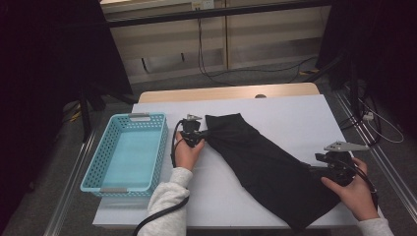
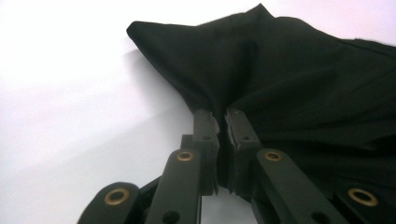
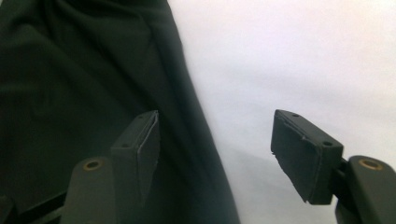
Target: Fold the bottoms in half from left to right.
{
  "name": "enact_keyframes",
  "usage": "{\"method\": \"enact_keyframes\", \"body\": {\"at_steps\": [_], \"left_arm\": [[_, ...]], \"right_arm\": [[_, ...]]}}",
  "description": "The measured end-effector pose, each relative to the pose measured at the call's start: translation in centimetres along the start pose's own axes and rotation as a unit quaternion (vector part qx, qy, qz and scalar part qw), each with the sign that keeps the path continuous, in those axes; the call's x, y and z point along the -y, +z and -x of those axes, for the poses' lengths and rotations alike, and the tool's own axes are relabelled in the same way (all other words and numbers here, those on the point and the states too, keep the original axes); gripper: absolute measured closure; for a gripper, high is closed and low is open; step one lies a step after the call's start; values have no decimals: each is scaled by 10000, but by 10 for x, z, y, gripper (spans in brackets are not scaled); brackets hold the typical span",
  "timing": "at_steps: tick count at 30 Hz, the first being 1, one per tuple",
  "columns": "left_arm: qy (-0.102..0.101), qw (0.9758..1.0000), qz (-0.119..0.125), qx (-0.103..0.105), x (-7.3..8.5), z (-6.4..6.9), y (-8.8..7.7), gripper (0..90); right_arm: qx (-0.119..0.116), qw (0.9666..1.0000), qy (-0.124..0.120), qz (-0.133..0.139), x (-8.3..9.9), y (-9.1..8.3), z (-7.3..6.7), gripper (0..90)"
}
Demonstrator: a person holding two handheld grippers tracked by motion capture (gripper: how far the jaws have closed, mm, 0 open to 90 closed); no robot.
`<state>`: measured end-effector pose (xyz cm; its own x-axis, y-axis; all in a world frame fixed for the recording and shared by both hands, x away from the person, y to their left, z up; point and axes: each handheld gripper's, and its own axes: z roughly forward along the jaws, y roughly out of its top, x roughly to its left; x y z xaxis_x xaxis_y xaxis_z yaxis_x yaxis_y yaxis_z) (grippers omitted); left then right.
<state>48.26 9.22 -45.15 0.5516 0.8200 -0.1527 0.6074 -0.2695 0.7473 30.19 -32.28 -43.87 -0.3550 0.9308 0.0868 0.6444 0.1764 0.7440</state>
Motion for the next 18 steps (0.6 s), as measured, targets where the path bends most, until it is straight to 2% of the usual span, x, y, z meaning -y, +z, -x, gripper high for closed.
{"method": "enact_keyframes", "body": {"at_steps": [2, 6, 11, 14, 15, 17, 18], "left_arm": [[-106, 9999, -11, -80, 3, -7, -4, 840], [-130, 9998, 60, -110, 4, -10, -12, 835], [-97, 9999, 99, -73, 4, -8, -14, 827], [-27, 9999, 109, -66, 4, -8, -13, 806], [-6, 9999, 109, -59, 4, -7, -13, 774], [34, 9998, 159, -82, 4, -6, -13, 723], [36, 9998, 168, -54, 3, -6, -13, 691]], "right_arm": [[-22, 10000, -26, -23, 2, 0, -1, 339], [-128, 9998, 65, -147, 6, 0, -2, 389], [-178, 9984, 175, -501, 15, 5, -3, 486], [-236, 9981, 269, -504, 16, 4, -1, 645], [-357, 9976, 284, -529, 16, 4, -1, 720], [-362, 9977, 234, -524, 16, 5, -2, 824], [-472, 9969, 287, -552, 16, 6, -1, 867]]}}
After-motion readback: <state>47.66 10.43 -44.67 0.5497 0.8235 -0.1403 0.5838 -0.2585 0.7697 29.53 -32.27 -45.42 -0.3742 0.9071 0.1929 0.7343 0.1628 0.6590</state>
